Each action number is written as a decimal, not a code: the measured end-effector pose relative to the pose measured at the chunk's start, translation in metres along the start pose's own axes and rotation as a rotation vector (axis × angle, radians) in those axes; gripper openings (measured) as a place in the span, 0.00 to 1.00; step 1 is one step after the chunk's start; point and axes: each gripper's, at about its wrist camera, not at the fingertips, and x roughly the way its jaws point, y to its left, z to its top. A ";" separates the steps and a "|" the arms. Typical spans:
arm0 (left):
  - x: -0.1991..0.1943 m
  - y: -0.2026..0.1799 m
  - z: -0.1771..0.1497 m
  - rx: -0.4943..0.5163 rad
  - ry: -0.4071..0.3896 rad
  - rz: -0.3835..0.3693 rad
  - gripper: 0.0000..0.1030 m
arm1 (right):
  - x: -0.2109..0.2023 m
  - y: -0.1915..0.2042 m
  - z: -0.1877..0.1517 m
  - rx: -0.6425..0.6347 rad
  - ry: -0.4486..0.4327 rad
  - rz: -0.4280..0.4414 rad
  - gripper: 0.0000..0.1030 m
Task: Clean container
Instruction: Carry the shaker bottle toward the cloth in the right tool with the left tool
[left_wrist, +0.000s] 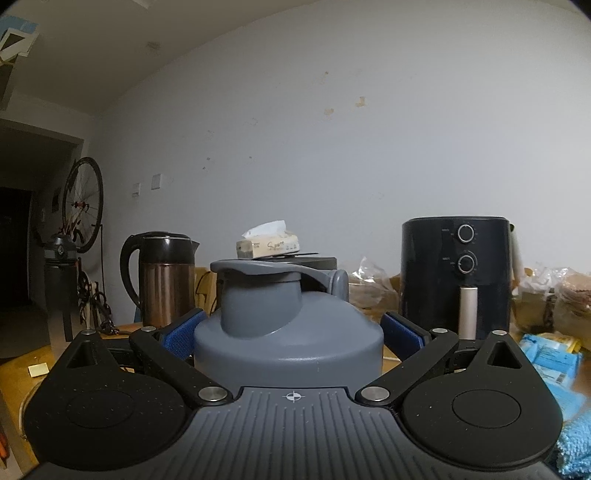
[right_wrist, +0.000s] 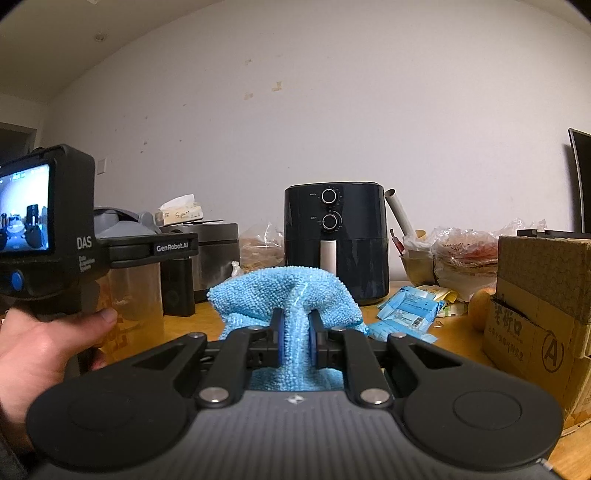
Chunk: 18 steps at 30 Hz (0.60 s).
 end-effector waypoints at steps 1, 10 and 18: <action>0.000 0.000 0.000 0.001 0.001 -0.001 0.99 | 0.000 0.000 0.000 0.000 0.000 0.000 0.08; 0.001 0.008 0.000 0.008 0.004 -0.046 0.92 | 0.000 0.003 0.000 0.000 0.003 0.002 0.08; 0.003 0.021 -0.001 0.003 0.005 -0.135 0.92 | 0.001 0.006 0.000 -0.002 0.006 0.011 0.08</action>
